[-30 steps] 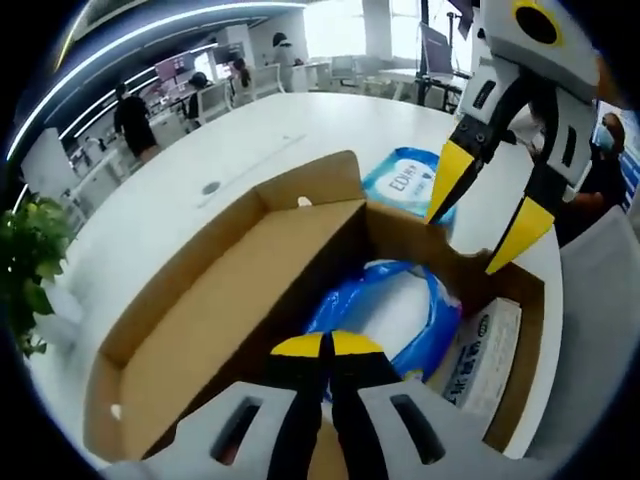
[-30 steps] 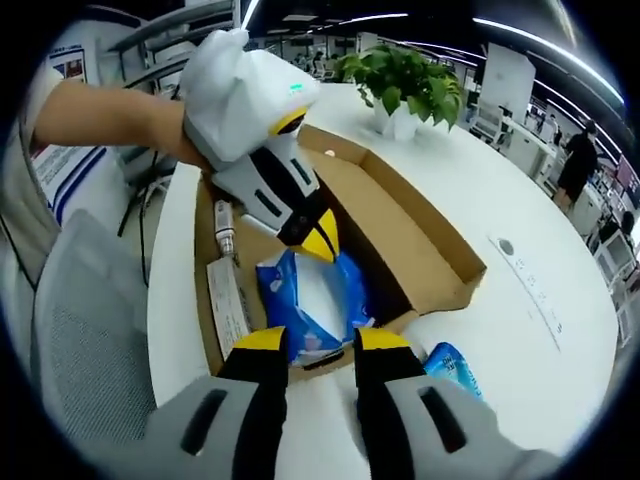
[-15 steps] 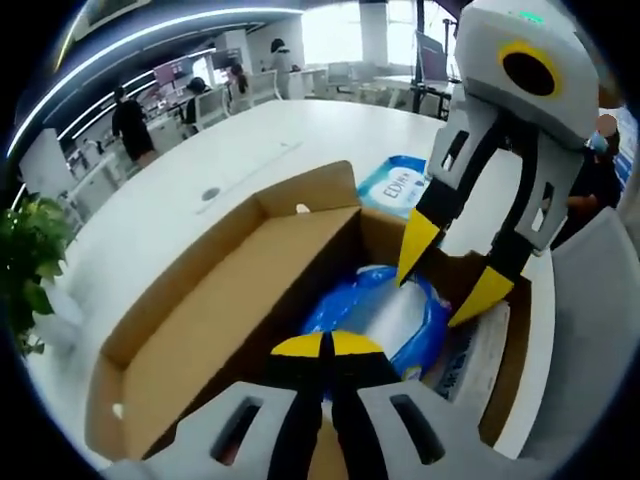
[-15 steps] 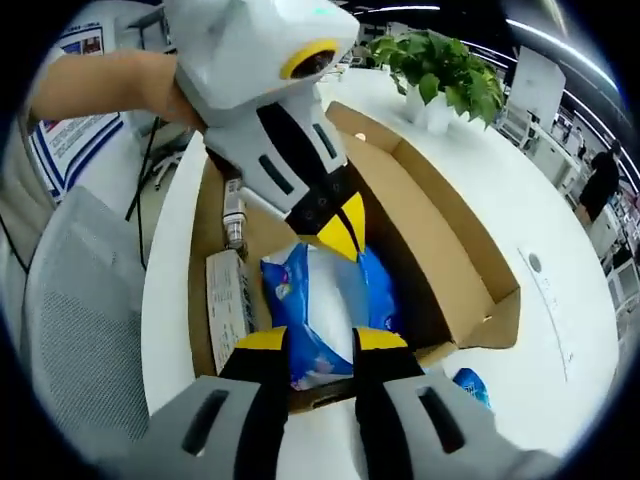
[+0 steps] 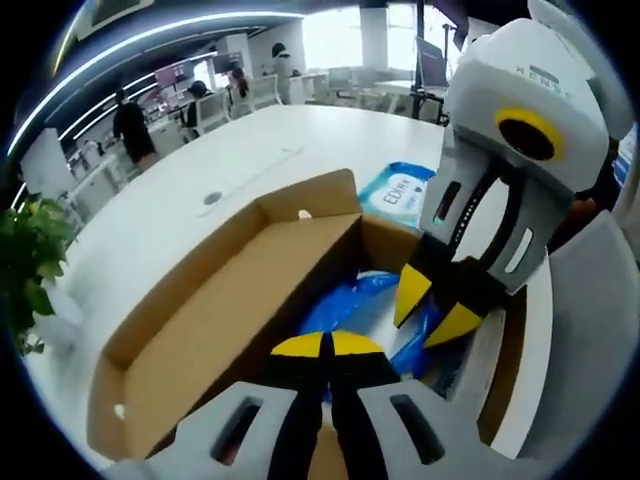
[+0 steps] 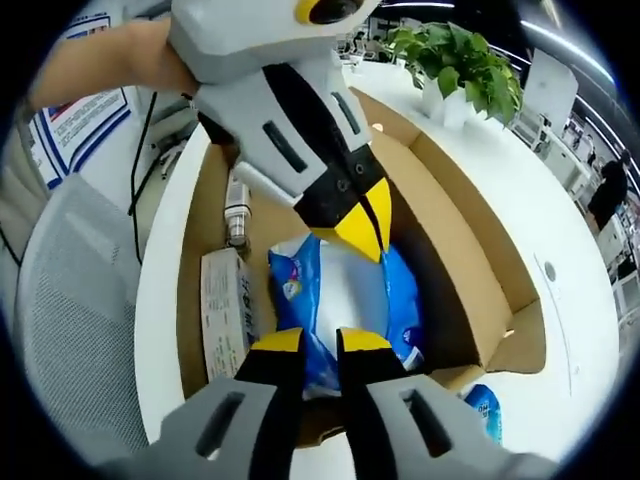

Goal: Operate the shoe box by opening the lid, removing the specified soft item, and placing it in the target area until the item is outside and the box remains undamaged.

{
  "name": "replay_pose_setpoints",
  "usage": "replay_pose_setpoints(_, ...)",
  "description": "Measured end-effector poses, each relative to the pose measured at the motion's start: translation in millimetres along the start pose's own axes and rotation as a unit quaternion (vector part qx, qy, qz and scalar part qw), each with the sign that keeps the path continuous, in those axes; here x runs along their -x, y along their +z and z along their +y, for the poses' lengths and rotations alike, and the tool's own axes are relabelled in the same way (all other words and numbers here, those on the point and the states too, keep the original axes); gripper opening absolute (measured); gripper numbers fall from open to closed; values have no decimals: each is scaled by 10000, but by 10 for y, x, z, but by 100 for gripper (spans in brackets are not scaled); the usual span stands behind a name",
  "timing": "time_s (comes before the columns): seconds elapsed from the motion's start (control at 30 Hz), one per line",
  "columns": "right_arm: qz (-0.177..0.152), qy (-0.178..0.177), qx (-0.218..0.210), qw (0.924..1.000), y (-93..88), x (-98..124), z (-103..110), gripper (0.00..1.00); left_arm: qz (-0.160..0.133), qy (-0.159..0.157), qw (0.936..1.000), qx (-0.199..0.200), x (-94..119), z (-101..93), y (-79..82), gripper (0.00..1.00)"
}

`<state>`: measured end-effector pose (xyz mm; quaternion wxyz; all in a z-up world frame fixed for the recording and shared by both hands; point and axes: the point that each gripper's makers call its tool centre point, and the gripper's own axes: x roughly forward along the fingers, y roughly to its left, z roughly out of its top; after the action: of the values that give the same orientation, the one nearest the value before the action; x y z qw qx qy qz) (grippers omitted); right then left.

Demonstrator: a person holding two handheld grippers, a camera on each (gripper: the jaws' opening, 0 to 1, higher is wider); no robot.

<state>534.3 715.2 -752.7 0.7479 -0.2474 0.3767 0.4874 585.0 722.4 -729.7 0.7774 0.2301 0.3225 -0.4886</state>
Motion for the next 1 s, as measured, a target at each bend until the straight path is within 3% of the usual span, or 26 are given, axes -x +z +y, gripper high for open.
replay_pose_setpoints(0.53, -48, 262, -19, 9996, 26, 3, 141, 0, -99, 24, 9999, 72, 55, -12, 47, 0)
replay_pose_setpoints(1.0, -432, 59, -154, 9989, 232, 246, 100, 0, -300, 172, 9994, 100, 260, 43, 207, 0)
